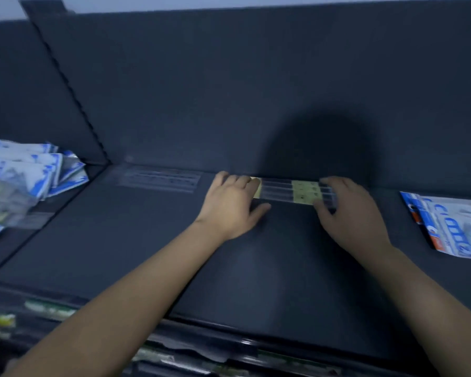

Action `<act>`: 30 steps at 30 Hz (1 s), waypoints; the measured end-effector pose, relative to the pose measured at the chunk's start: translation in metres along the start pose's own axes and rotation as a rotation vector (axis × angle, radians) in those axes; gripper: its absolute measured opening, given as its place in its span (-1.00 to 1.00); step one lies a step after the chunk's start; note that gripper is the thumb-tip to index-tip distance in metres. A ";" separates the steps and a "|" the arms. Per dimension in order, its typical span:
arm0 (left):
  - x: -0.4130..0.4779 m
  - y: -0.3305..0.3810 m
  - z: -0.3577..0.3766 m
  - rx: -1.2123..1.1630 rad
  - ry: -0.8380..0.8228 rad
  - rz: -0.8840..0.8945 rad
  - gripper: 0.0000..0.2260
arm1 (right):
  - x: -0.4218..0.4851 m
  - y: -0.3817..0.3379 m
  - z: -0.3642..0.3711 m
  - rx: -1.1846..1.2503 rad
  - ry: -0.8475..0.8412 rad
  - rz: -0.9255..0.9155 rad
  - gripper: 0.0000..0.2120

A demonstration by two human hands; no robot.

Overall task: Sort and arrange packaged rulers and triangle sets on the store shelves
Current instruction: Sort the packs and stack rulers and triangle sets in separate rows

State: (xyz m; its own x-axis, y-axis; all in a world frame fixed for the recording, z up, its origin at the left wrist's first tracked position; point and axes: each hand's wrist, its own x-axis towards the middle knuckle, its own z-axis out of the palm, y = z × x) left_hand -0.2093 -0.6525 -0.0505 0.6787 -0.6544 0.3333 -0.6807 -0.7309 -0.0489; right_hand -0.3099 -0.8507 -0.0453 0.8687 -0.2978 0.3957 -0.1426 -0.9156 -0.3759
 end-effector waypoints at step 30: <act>-0.273 -0.532 -0.098 -0.019 -0.206 -0.354 -0.57 | 0.035 -0.522 0.239 0.139 -0.428 -0.297 -0.57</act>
State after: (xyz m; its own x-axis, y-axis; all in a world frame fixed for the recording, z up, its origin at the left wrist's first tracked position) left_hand -0.0597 -0.0662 -0.0230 0.9118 -0.3893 0.1304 -0.3986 -0.9156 0.0533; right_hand -0.0922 -0.3184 -0.0352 0.9819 0.1320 0.1362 0.1778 -0.8906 -0.4187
